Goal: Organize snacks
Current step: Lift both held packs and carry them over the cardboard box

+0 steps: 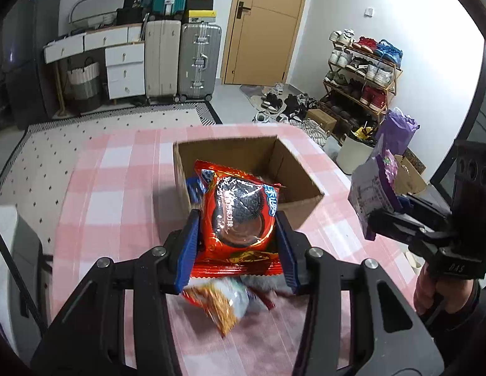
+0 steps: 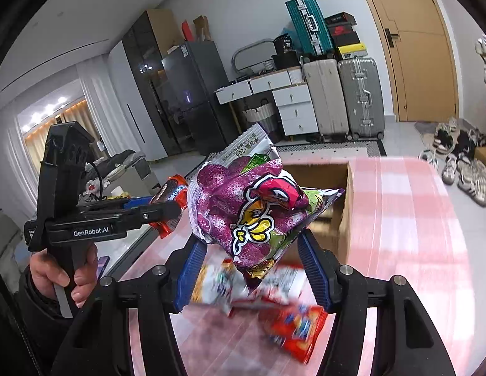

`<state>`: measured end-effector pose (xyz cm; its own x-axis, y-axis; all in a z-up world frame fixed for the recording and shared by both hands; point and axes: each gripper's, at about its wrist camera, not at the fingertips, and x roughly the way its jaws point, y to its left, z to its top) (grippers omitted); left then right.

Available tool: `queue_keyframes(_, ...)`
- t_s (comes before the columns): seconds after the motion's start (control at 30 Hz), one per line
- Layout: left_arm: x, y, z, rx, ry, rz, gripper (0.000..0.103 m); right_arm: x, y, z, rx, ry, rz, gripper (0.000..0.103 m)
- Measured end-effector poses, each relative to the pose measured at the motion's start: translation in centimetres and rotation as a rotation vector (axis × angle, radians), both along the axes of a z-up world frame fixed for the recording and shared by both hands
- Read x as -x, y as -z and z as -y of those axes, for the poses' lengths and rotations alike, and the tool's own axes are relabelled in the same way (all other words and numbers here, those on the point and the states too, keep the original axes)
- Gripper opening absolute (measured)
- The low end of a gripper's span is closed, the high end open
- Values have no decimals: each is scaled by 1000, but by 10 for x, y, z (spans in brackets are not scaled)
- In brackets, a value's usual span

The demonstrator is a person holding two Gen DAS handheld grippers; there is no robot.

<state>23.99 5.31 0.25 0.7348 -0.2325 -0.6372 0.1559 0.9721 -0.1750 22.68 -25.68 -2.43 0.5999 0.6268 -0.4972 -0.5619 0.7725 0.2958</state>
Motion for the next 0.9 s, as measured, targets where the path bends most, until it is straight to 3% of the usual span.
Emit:
queue_keyframes(0.4,-103,-36,8,-3,2,-30,43,-72,-37,-10,22,-22,25,61)
queue_keyframes(0.7,-164,-29,29,4,18,-72,43,-123,-46,-15,33,-25,16,61)
queue_keyframes(0.9,-191,1,37,2,28,-124,43,-148,-31,-23,58,-30,-11,61)
